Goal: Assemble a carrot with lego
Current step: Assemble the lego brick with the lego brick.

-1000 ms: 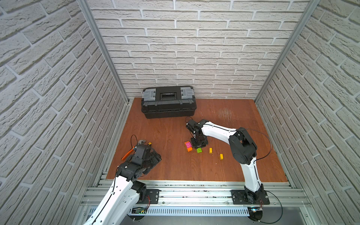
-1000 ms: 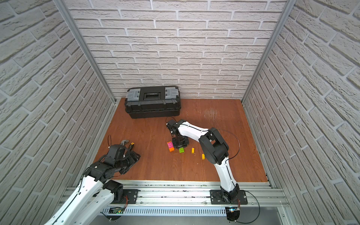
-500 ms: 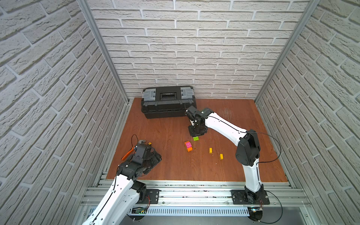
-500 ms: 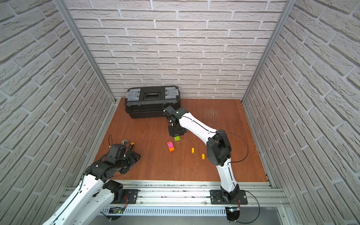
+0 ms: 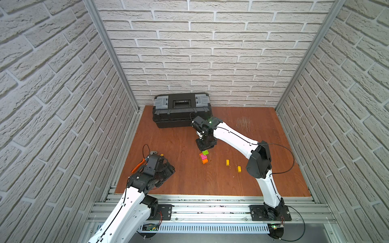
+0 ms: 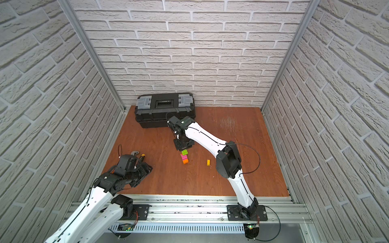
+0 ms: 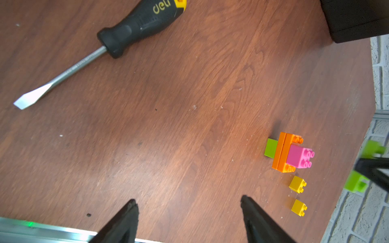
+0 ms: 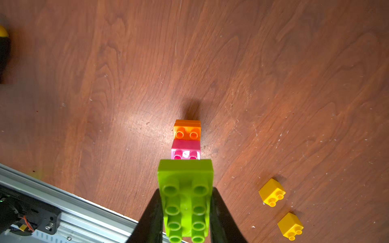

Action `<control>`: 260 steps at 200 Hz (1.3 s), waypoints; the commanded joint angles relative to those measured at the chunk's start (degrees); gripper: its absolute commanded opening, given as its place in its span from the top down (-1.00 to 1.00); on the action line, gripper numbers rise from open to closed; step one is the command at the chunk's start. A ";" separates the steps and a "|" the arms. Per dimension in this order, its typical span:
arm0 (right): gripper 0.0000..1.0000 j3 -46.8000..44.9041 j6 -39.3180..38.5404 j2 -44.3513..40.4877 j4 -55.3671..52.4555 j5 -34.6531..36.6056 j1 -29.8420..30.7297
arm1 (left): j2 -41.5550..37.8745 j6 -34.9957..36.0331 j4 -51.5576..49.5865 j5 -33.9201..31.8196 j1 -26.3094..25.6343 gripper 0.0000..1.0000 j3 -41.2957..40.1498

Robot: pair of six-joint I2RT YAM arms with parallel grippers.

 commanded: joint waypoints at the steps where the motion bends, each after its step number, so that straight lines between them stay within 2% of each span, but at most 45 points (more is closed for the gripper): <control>1: 0.74 0.10 -0.71 0.12 -1.94 -0.03 0.35 | 0.06 0.52 1.20 0.31 0.25 -0.59 0.93; 260: 0.75 -1.21 0.60 5.23 -0.99 -0.38 1.81 | -2.67 -0.27 0.54 0.52 0.25 -0.59 -1.37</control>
